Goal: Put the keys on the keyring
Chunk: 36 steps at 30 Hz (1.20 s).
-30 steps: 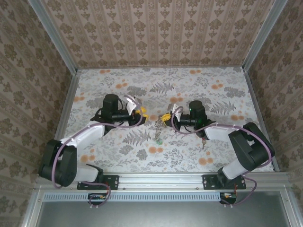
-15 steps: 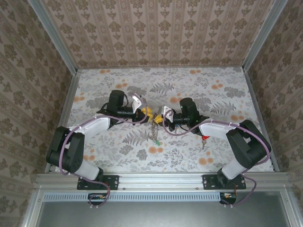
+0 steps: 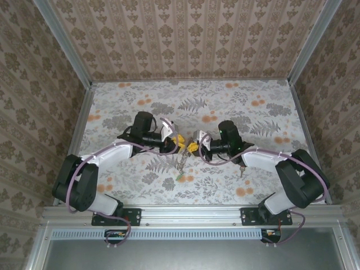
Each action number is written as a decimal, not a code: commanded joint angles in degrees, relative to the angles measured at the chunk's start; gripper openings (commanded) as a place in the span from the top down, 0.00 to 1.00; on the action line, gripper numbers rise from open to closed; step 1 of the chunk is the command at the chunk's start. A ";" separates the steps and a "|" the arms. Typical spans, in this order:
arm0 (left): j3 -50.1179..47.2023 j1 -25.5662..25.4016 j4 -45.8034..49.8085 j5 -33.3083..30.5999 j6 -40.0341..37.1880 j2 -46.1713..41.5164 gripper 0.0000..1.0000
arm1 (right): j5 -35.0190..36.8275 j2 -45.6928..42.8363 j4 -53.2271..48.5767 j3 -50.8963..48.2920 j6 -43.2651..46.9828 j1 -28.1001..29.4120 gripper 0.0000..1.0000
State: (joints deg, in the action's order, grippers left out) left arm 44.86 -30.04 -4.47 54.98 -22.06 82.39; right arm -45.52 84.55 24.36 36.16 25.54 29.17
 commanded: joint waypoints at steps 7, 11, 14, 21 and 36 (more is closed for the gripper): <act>-0.84 -1.66 3.79 -0.42 -5.36 -1.82 0.68 | -1.61 -2.58 0.23 -4.60 -1.43 -0.52 1.00; 0.73 -2.95 6.80 -0.26 -7.64 -0.71 0.68 | -0.18 -2.27 4.38 -6.08 -3.52 -1.24 1.00; 1.88 -3.69 8.23 -0.67 -8.76 0.51 0.69 | 0.28 -2.24 8.05 -7.22 -5.62 -2.05 1.00; 4.63 -4.25 8.49 -2.23 -9.98 4.08 0.72 | 1.33 -1.98 12.14 -8.15 -7.86 -2.45 1.00; 10.56 -3.44 11.64 2.34 -13.50 10.80 0.72 | 0.85 -3.00 10.68 -7.41 -6.98 -4.12 1.00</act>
State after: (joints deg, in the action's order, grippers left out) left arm 52.49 -33.98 3.99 53.17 -32.18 91.64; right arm -43.90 82.76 34.13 28.21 18.20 25.56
